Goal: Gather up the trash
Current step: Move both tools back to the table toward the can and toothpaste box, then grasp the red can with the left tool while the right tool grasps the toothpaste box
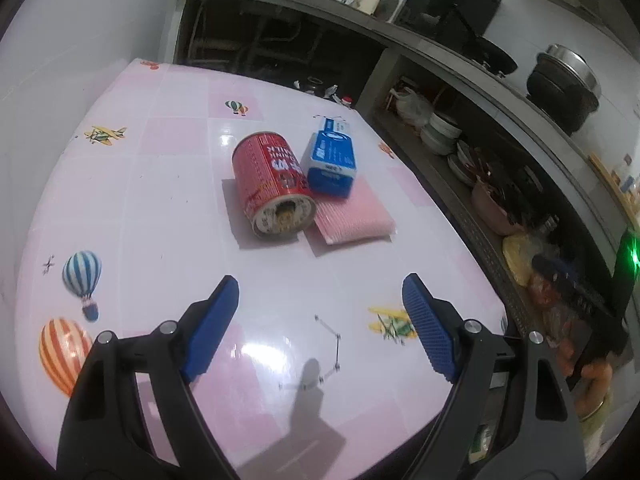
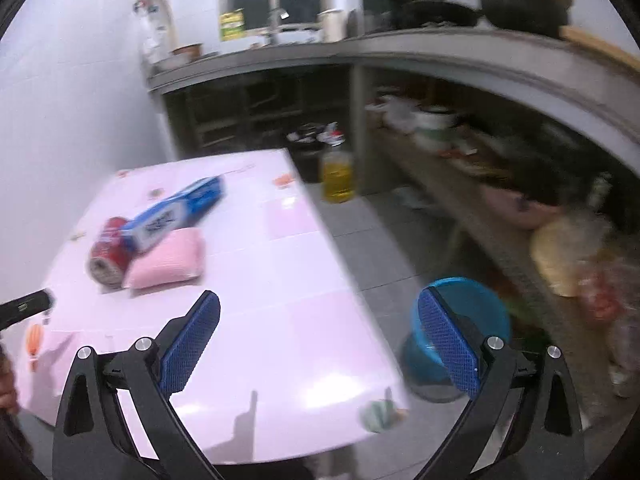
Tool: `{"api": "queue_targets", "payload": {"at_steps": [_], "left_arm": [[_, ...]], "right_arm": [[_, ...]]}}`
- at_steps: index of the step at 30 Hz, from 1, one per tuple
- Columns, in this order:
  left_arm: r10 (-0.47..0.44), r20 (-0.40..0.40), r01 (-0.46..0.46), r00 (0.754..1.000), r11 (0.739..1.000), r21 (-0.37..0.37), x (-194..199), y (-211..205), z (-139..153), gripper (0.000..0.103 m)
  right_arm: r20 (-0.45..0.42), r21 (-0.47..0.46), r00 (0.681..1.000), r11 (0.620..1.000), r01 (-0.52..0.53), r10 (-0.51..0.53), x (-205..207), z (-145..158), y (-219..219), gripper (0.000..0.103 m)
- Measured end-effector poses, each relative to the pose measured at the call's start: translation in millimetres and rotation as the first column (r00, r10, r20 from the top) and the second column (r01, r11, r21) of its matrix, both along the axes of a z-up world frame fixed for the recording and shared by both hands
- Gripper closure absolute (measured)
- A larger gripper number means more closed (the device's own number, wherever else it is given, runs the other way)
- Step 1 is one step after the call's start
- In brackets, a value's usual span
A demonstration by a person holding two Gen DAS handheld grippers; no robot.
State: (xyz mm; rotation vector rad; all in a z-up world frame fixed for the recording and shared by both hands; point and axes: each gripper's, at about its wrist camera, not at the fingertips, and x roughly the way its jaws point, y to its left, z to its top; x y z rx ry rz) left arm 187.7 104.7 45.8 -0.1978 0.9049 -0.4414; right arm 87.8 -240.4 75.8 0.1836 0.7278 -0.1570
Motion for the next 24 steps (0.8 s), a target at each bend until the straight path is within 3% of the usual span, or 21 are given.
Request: {"api": "queue_targets", "payload": {"at_steps": [7, 15, 20, 24], "left_arm": [[0.051, -0.050, -0.051, 0.997, 0.999, -0.009, 48, -1, -6, 0.023], [0.072, -0.079, -0.071, 0.994, 0.997, 0.019, 81, -8, -17, 0.023], [0.086, -0.104, -0.083, 0.991, 0.996, 0.029, 101, -9, -24, 0.025], [0.094, -0.143, -0.093, 0.985, 0.996, 0.015, 112, -8, -33, 0.030]], "right_arm": [[-0.040, 0.254, 0.990, 0.960, -0.121, 0.135, 37, -8, 6, 0.007], [-0.068, 0.558, 0.964, 0.811, -0.178, 0.259, 113, -24, 7, 0.007], [-0.104, 0.665, 0.934, 0.722, -0.191, 0.343, 173, -35, 27, 0.007], [-0.151, 0.677, 0.907, 0.710, -0.194, 0.393, 216, -46, 48, 0.012]]}}
